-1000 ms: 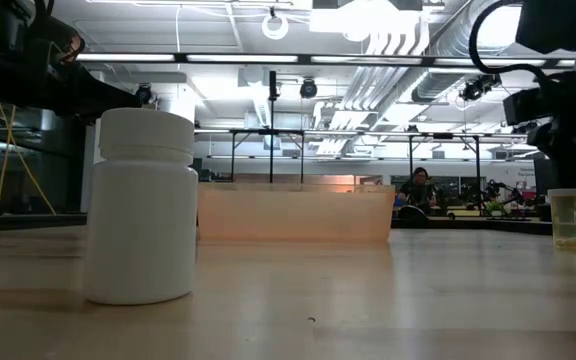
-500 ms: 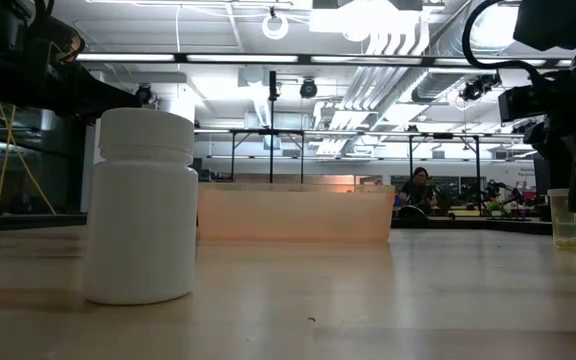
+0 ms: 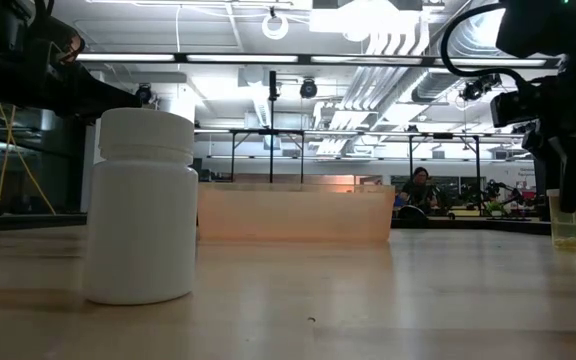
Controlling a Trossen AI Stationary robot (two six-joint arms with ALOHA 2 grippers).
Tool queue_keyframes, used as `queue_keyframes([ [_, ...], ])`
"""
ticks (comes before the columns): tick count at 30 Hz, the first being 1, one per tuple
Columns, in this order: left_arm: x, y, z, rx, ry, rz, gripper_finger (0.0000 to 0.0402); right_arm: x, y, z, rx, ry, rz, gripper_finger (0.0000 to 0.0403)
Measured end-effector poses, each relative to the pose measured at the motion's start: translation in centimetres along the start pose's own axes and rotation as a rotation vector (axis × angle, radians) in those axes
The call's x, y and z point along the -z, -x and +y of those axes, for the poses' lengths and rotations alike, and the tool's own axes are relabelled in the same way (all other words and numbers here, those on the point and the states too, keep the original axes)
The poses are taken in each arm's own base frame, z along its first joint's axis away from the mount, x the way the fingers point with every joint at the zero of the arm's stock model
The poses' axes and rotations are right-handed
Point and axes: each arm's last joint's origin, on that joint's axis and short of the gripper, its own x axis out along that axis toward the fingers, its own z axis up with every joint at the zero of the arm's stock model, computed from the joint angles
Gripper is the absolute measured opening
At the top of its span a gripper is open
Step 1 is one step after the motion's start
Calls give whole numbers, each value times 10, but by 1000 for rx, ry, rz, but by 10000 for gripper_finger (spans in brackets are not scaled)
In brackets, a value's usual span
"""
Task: Pick and place pill bottles into a basket
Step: Put the yellow pill bottle in the orange bin
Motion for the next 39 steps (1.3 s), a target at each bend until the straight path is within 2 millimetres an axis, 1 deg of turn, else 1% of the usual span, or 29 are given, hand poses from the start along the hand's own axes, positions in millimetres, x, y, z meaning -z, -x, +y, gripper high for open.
queue_keyframes([
  [15, 0, 0, 0, 0, 0, 0, 92, -1, 0, 1, -11, 27, -3, 128],
  [19, 0, 0, 0, 0, 0, 0, 92, -2, 2, 2, -21, 54, -7, 112],
  [23, 0, 0, 0, 0, 0, 0, 92, -10, 10, 6, -51, 86, -54, 109],
  [27, 0, 0, 0, 0, 0, -1, 92, -25, 23, 11, -41, 148, -175, 116],
  [31, 0, 0, 0, 0, 0, 0, 92, -49, 41, 12, -43, 202, -343, 114],
  [36, 0, 0, 0, 0, 0, -1, 92, -81, 61, 5, -50, 277, -557, 107],
  [39, 0, 0, 0, 0, 0, -1, 92, -97, 65, -4, -65, 330, -642, 110],
])
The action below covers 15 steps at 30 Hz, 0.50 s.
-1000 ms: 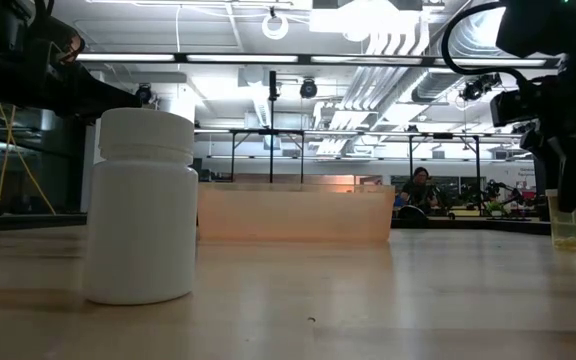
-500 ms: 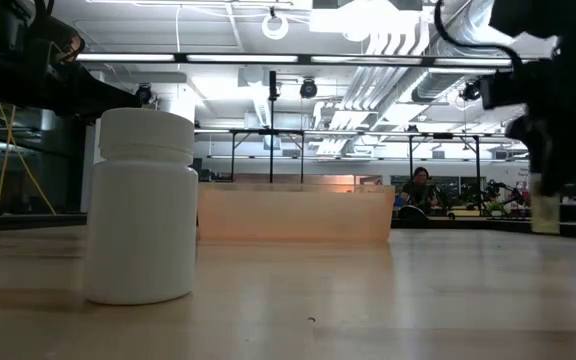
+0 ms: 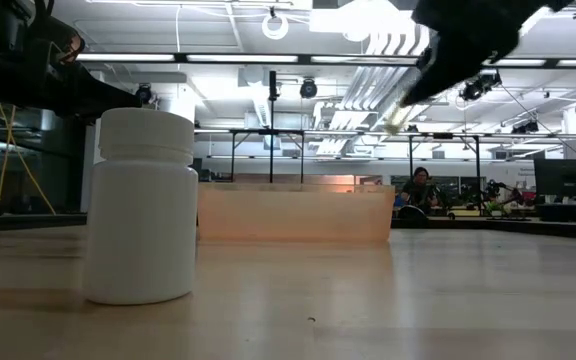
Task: Pick and place pill bottles into a basket
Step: Put the yellow pill bottle in the orange bin
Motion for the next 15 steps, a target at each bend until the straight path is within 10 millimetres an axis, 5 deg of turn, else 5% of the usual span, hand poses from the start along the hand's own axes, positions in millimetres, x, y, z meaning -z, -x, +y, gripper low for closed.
queue_keyframes([
  [15, 0, 0, 0, 0, 0, 0, 92, -31, -91, -60, -80, 60, 218, 114],
])
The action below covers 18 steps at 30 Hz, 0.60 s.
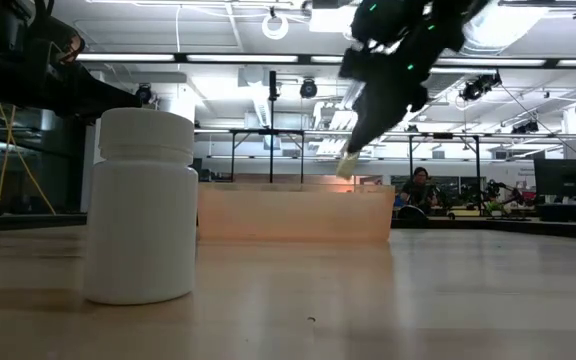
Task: Pick and place pill bottles into a basket
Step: Put the yellow pill bottle in the orange bin
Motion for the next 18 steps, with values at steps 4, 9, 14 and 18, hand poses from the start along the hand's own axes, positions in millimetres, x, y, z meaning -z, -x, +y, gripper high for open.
queue_keyframes([
  [4, 0, 0, 0, 0, 0, 0, 92, -3, -23, -12, -24, -25, 134, 114],
  [9, 0, 0, 0, 0, 0, 0, 92, 3, -47, -21, -95, -42, 206, 114],
  [14, 0, 0, 0, 0, 0, 1, 92, 10, -63, -21, -133, -53, 252, 114],
  [18, 0, 0, 0, 0, 0, 0, 92, 11, -65, -21, -137, -53, 259, 114],
])
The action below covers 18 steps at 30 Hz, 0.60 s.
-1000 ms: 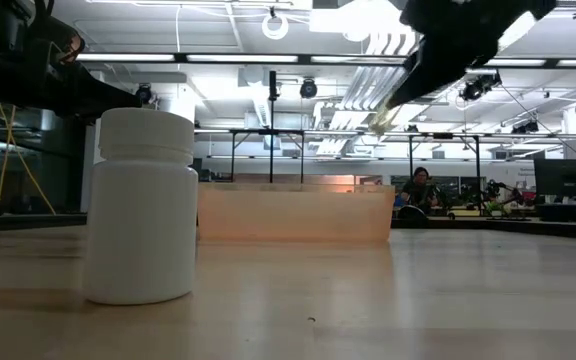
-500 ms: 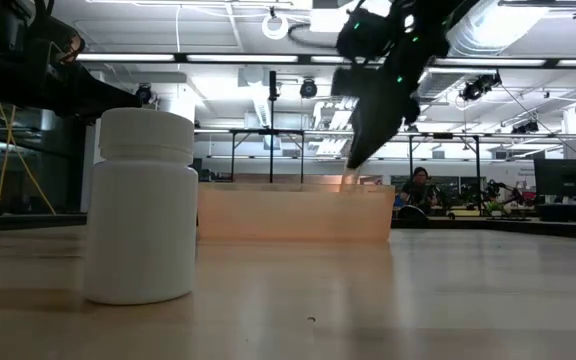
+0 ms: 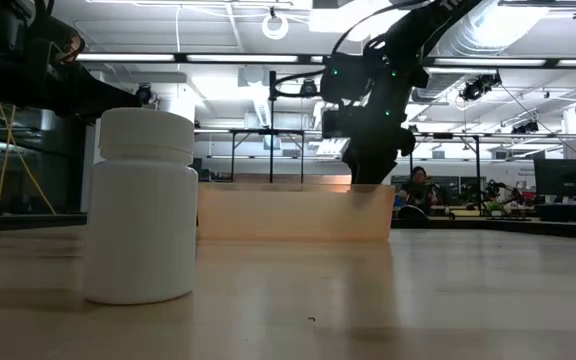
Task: Pick and place pill bottles into a basket
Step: Put the yellow pill bottle in the orange bin
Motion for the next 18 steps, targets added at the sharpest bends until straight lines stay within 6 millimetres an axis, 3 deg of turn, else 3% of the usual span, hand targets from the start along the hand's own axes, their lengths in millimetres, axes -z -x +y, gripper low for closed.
queue_keyframes([
  [8, 0, 0, 0, 0, 0, 0, 92, 1, 0, 0, -2, -6, 6, 125],
  [18, 0, 0, 0, 1, 0, 1, 92, -3, 3, -1, 18, -19, -1, 201],
])
